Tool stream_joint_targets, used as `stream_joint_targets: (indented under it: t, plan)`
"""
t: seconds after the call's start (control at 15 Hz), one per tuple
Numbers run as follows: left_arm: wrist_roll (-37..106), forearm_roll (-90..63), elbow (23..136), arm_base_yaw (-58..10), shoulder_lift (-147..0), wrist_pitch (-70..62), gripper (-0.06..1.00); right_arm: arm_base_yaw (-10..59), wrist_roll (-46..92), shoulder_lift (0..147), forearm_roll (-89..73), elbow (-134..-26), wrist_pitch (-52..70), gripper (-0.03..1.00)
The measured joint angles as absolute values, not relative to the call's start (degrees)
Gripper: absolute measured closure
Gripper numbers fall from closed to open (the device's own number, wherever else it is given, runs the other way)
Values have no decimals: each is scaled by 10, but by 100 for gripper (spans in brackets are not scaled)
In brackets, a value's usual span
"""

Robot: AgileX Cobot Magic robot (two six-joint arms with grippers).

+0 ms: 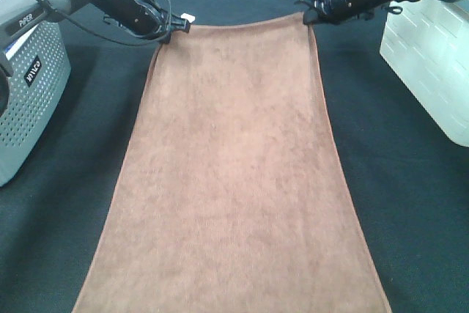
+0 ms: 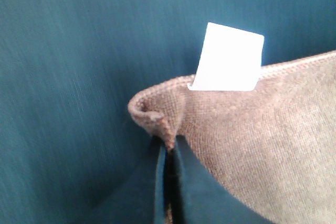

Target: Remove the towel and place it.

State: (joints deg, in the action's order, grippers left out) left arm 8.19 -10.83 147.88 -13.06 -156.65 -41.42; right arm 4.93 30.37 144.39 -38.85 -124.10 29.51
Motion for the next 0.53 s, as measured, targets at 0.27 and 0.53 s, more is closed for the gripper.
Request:
stream_joint_targets:
  t: [0.27, 0.53]
  plan:
    - [82, -107, 1479, -131, -1574, -347, 94, 49, 320, 1468, -394, -1259, 268, 97]
    - [82, -105, 1479, -131, -1581, -306, 94, 49, 350, 1468, -420, -1259, 227, 97]
